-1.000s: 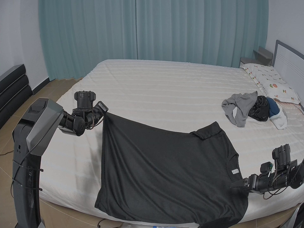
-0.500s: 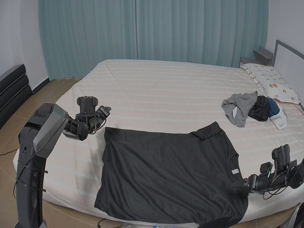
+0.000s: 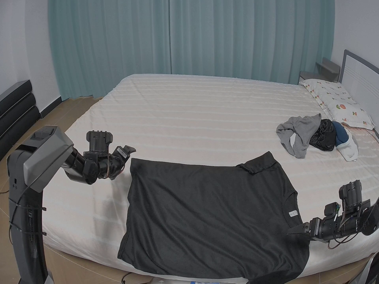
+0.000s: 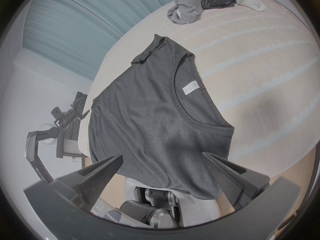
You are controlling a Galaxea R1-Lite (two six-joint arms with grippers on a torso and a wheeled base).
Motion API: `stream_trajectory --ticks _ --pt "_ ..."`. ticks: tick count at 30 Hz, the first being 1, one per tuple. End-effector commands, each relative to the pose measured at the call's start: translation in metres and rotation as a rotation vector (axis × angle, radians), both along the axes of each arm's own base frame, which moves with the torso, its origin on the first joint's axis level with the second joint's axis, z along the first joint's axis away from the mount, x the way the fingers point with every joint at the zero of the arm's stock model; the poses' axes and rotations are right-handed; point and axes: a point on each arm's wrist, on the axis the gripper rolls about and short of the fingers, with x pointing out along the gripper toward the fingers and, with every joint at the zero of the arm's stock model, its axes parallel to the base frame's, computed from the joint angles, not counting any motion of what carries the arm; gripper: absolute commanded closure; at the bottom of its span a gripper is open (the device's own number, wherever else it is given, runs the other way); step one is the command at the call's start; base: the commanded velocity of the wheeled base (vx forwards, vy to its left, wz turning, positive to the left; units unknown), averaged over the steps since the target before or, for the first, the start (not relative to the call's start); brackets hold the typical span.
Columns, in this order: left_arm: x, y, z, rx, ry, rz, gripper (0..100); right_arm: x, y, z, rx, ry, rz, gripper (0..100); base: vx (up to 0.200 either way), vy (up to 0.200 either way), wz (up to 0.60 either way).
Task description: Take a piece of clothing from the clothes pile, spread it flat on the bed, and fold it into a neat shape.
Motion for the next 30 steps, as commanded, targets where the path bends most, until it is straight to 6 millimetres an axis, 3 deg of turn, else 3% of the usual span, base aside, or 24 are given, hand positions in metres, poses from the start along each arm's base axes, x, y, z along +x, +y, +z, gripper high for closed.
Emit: stream_trajectory --ticks 1,9,14,20,30 --pt "-0.062 0.012 0.037 -0.055 0.050 -0.042 0 -0.001 0.000 -0.001 0.001 0.004 0.003 0 0.000 0.000 0.00" --pt "-0.142 0.012 0.046 -0.087 0.158 -0.128 0 -0.001 -0.001 -0.002 0.012 0.010 -0.016 0 -0.150 0.000 0.00" --pt "-0.190 0.006 0.032 -0.104 0.266 -0.201 0 -0.001 -0.001 -0.002 0.014 0.009 -0.015 0 0.000 0.000 0.00" --pt "-0.224 -0.001 0.005 -0.049 0.303 -0.297 0 -0.003 0.001 -0.001 0.014 0.006 -0.009 0 0.000 0.000 0.00" --pt "-0.249 -0.010 -0.041 0.138 0.307 -0.432 0 -0.004 0.001 -0.001 0.014 0.009 -0.008 0 0.000 0.000 0.00"
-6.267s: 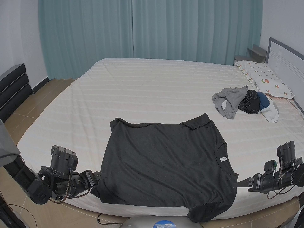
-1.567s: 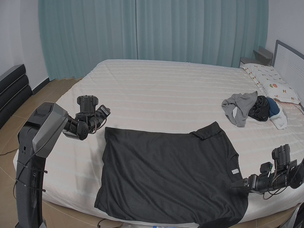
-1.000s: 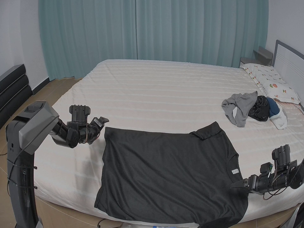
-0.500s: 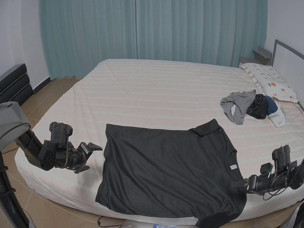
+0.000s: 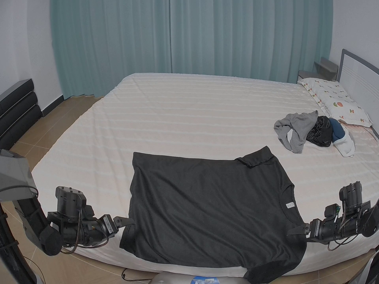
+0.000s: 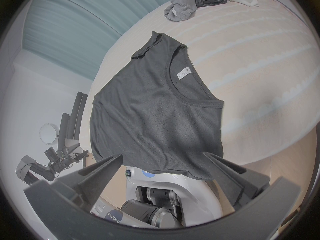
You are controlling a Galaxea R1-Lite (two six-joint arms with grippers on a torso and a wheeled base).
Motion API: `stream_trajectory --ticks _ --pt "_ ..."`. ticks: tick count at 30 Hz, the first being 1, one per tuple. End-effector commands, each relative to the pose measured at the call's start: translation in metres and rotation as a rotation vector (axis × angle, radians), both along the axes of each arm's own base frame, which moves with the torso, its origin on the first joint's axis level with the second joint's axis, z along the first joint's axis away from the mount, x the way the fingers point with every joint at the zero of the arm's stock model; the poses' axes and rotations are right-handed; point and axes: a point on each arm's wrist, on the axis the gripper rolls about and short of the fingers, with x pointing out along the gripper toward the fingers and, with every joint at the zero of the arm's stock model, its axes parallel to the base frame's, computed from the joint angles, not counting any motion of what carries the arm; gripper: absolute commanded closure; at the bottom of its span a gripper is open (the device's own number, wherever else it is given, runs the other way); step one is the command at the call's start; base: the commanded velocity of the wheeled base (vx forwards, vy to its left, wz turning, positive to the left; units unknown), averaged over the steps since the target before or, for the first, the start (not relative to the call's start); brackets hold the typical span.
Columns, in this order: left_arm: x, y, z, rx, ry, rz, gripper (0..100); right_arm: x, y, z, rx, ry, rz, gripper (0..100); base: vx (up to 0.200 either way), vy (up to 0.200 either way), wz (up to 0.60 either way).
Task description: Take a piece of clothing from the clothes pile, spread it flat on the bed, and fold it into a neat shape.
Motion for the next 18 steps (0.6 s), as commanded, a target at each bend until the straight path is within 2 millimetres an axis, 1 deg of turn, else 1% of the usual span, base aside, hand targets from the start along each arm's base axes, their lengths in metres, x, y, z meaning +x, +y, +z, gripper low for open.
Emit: stream_trajectory --ticks 1,5,16,17,18 --pt "-0.0156 -0.0070 -0.0368 0.126 0.086 -0.049 0 -0.0009 0.0005 0.0009 0.001 -0.004 0.003 0 0.000 0.000 0.00" --pt "-0.0132 -0.0104 -0.0427 0.151 0.055 -0.032 0 -0.0009 0.0005 0.0009 0.001 -0.004 0.003 0 0.000 0.000 0.00" --pt "-0.0128 -0.0115 -0.0444 0.147 0.037 -0.031 0 -0.0010 0.0005 0.0031 0.001 -0.017 0.003 0 0.000 0.000 0.00" --pt "-0.0123 -0.0113 -0.0443 0.146 0.036 -0.029 100 -0.0014 0.0005 0.0031 0.001 -0.017 0.003 0 0.000 0.000 0.00" --pt "-0.0123 -0.0113 -0.0443 0.146 0.036 -0.029 100 -0.0011 0.0005 0.0036 0.001 -0.020 0.003 0 0.000 0.000 0.00"
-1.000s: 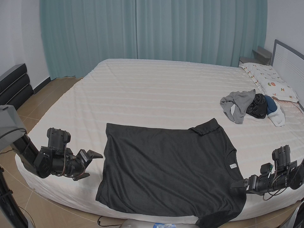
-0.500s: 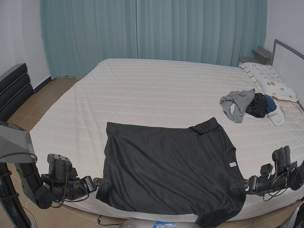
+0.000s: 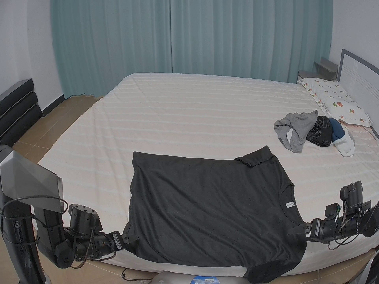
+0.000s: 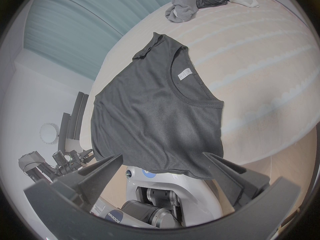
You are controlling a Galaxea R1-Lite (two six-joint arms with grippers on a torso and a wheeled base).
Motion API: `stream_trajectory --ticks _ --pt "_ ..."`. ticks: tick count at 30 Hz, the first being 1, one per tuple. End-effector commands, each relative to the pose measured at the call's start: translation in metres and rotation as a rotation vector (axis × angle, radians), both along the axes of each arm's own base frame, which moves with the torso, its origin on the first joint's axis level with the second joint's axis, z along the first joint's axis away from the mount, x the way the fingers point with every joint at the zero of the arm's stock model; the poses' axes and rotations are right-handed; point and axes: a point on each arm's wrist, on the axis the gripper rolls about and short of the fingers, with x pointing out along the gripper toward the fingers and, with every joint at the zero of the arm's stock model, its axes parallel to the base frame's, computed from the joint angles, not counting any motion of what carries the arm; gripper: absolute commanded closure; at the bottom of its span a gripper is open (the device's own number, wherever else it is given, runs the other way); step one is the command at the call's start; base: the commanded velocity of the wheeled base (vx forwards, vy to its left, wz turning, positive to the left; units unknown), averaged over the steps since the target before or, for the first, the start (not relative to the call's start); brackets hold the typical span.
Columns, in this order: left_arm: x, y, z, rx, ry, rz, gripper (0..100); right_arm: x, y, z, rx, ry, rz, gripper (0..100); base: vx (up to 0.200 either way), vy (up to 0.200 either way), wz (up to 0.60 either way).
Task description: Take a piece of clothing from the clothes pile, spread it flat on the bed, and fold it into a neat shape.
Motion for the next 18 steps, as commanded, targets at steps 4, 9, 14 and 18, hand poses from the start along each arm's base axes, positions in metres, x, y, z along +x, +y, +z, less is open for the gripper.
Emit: stream_trajectory --ticks 4,9,14,18 --pt "0.001 0.003 -0.004 0.002 0.016 0.018 100 -0.001 0.000 0.003 0.001 -0.016 0.001 0 0.000 0.000 0.00" --pt "0.001 0.004 -0.004 0.001 0.019 0.025 100 -0.001 0.000 0.003 0.001 -0.016 -0.001 0 0.000 0.000 0.00" --pt "-0.004 0.006 -0.004 0.011 0.035 0.031 100 -0.001 -0.002 0.003 0.001 -0.016 -0.008 0 0.000 0.000 0.00" --pt "-0.010 0.009 0.000 0.042 0.026 0.057 100 -0.001 -0.002 0.003 0.001 -0.016 -0.008 0 0.000 0.000 0.00"
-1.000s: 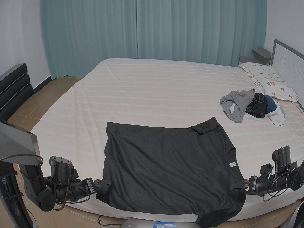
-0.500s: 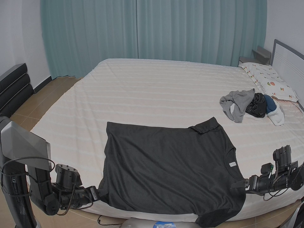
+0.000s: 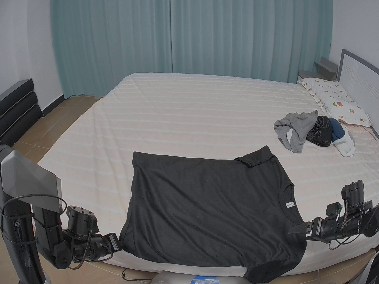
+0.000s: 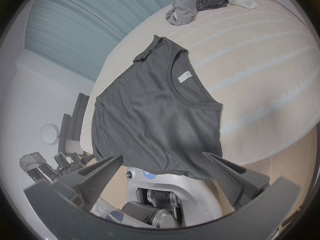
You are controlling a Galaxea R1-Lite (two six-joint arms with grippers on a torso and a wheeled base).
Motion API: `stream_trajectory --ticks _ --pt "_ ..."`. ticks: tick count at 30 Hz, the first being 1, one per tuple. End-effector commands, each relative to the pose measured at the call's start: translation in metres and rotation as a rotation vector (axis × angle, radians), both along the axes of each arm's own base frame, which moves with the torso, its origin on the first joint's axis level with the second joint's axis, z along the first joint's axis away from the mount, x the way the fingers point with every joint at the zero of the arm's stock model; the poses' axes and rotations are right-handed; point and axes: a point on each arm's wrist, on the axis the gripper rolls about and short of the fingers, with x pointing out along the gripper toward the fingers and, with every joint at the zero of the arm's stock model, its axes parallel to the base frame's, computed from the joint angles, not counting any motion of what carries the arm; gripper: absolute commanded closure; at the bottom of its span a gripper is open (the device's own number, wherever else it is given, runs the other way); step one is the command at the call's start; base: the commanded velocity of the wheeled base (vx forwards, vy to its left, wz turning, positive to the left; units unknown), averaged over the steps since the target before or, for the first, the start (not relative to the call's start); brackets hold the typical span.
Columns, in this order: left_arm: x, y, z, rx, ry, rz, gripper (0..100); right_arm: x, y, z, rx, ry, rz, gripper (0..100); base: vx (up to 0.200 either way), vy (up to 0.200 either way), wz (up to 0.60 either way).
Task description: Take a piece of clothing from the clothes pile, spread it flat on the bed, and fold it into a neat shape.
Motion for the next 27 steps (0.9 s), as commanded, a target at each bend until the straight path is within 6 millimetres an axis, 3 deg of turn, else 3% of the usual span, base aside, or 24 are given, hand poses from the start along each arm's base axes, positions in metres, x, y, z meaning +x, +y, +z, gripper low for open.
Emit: stream_trajectory --ticks 1,14,22,27 --pt "-0.006 0.004 0.005 0.032 -0.013 0.027 100 0.000 0.000 0.000 0.000 0.000 0.000 0 0.000 0.000 0.00" --pt "-0.017 0.015 0.014 0.168 -0.034 0.066 100 0.001 -0.002 0.000 0.000 -0.003 -0.012 0 0.000 0.000 0.00" --pt "-0.034 0.018 0.036 0.241 -0.028 0.019 100 0.004 -0.007 -0.002 -0.003 0.006 -0.038 0 0.000 0.000 0.00" --pt "-0.037 0.019 0.037 0.288 -0.017 0.006 100 0.005 -0.008 -0.004 -0.008 0.018 -0.046 0 0.000 0.000 0.00"
